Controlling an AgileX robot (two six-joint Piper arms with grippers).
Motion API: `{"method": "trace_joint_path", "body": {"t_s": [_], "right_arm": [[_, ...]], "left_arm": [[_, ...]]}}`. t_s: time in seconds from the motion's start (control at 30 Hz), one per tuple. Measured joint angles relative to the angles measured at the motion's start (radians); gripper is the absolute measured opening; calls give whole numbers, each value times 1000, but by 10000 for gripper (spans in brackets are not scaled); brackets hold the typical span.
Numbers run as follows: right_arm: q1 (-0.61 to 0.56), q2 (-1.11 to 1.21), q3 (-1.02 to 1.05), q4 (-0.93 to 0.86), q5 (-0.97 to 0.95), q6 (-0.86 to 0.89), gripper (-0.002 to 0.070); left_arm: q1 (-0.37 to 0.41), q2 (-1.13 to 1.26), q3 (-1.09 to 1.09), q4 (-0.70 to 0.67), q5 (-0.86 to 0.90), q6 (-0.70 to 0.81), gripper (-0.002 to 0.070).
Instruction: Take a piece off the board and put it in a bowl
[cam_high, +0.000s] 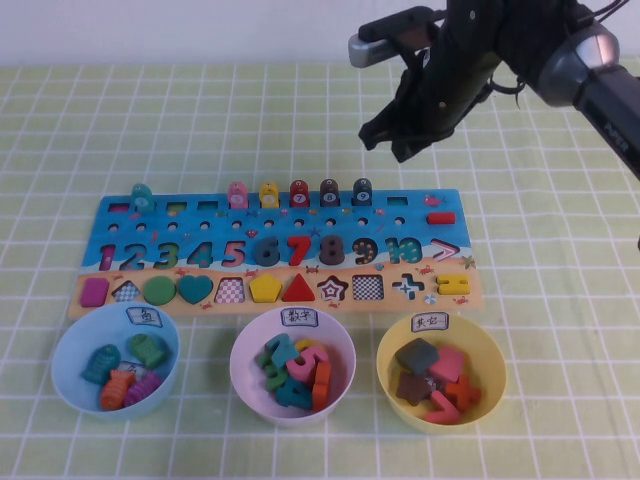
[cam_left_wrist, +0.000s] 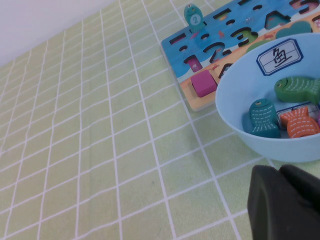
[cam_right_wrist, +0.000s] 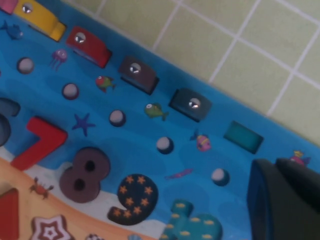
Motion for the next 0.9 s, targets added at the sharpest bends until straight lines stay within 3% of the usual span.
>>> {"method": "trace_joint_path", "body": {"t_s": [0.13,0.33,0.9], "right_arm": [[0,14,-6,39,0,0,64],[0,19,-7,132,-58,0,327],[0,90,-13,132,-172,0,349]], "left_arm": [[0,0,0,0,0,0,-5],[0,0,0,1,1,0,-4],[0,0,0,1,1,0,-5]]}}
